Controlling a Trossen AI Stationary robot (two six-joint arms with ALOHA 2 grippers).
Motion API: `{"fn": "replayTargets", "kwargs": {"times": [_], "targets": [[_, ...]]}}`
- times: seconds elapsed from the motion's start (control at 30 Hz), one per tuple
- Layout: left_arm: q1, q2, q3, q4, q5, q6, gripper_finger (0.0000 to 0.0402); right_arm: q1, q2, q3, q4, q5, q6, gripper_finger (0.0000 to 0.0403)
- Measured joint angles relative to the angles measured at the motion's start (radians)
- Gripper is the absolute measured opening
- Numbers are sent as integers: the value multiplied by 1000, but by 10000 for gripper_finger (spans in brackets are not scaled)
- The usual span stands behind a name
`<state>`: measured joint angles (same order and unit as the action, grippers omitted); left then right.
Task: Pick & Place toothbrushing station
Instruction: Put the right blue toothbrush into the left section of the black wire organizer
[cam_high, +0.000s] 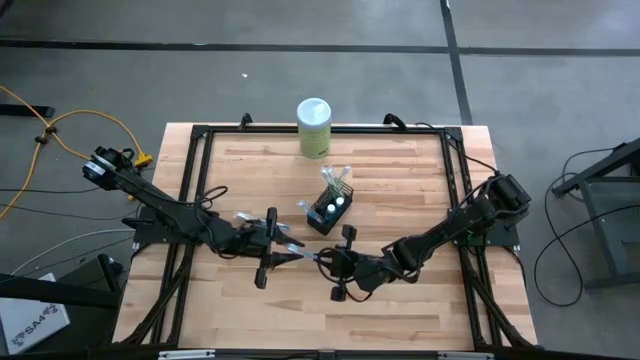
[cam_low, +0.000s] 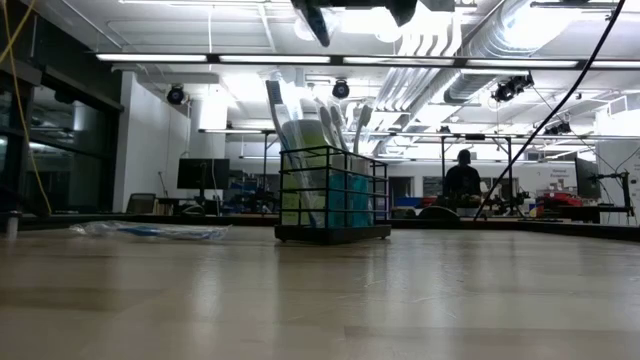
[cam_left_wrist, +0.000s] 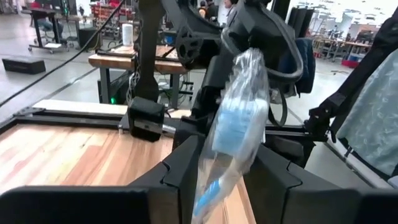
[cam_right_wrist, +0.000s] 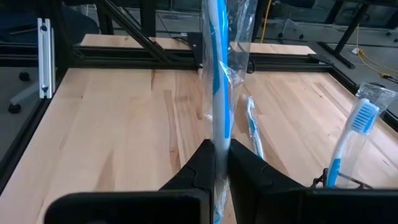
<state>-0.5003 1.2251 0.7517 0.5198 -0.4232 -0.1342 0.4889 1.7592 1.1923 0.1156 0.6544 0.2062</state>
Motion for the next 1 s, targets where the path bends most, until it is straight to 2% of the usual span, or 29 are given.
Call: {"fn": "replayTargets", "kwargs": {"times": [0.83, 1.0], "targets": [[-39, 0, 0, -45, -14, -38, 102, 22, 0, 0, -46, -10, 60, 15], [-39, 0, 0, -45, -20, -38, 78, 22, 0, 0, -45, -18, 60, 15]]}}
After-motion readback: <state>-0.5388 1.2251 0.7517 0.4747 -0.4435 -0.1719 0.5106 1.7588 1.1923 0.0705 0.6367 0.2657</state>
